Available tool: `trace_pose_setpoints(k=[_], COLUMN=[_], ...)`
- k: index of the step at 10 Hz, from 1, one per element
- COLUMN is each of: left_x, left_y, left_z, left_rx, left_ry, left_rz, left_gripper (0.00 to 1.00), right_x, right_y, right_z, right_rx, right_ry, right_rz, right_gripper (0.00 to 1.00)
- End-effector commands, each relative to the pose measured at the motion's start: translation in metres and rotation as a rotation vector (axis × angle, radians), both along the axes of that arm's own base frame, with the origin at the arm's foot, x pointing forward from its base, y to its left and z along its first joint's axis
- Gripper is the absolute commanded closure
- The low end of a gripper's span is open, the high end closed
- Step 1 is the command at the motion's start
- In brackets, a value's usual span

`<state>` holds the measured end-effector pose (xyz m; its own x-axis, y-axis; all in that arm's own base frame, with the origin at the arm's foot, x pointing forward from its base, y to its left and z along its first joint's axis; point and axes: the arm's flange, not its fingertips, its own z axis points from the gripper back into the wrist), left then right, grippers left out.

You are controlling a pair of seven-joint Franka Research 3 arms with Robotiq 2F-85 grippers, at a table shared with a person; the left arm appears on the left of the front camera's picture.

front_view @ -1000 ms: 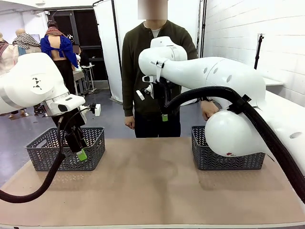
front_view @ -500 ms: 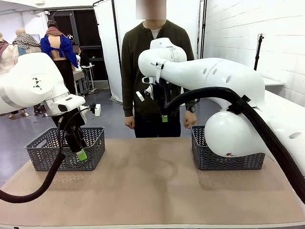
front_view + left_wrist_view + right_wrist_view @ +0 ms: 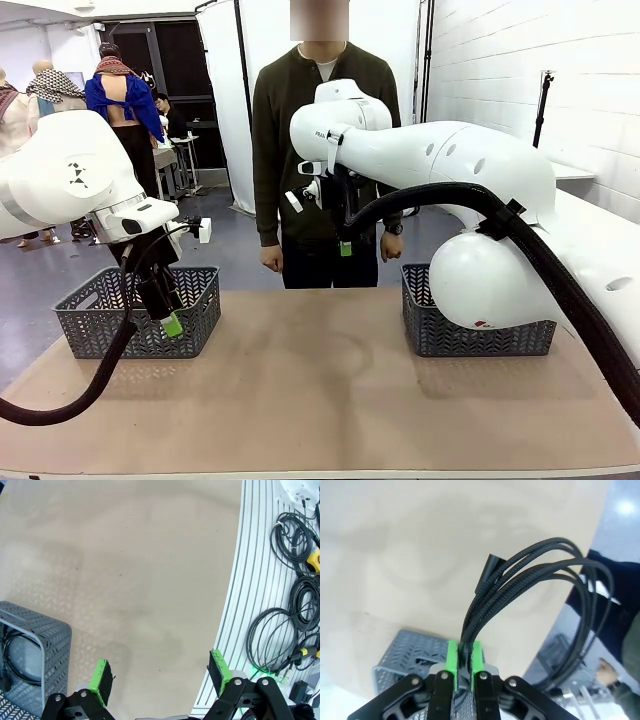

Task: Organize the cables according to human instructions.
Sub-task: Pick up a bundle of cables and place it in the basket indicated by the human.

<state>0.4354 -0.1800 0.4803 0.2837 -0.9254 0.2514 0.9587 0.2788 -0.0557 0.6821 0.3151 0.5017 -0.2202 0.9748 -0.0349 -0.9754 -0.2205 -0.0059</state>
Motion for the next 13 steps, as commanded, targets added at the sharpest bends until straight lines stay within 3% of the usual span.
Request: trace_pose_setpoints(k=[1,3,7,9,13], left_x=[0.0,0.0,0.0,0.0,0.0], left_y=[0.0,0.0,0.0,0.0,0.0], left_z=[0.001,0.001,0.001,0.001,0.001], left_rx=[-0.002,-0.002,-0.002,-0.002,-0.002], left_ry=[-0.009,-0.009,-0.009,-0.009,-0.009], left_rz=[0.004,0.004,0.004,0.004,0.004], left_gripper=[0.0,0.0,0.0,0.0,0.0], right_x=[-0.014,-0.027,-0.045,-0.055,-0.083], right_y=[-0.029,-0.053,-0.092,-0.115,-0.149], right_z=[0.009,0.009,0.006,0.005,-0.011], right_rx=[-0.007,0.006,-0.008,0.015,0.016], right_ry=[0.023,0.095,0.127,0.047,0.046], right_rz=[-0.057,-0.069,-0.125,-0.183,-0.235], right_gripper=[1.0,1.0,1.0,1.0,1.0])
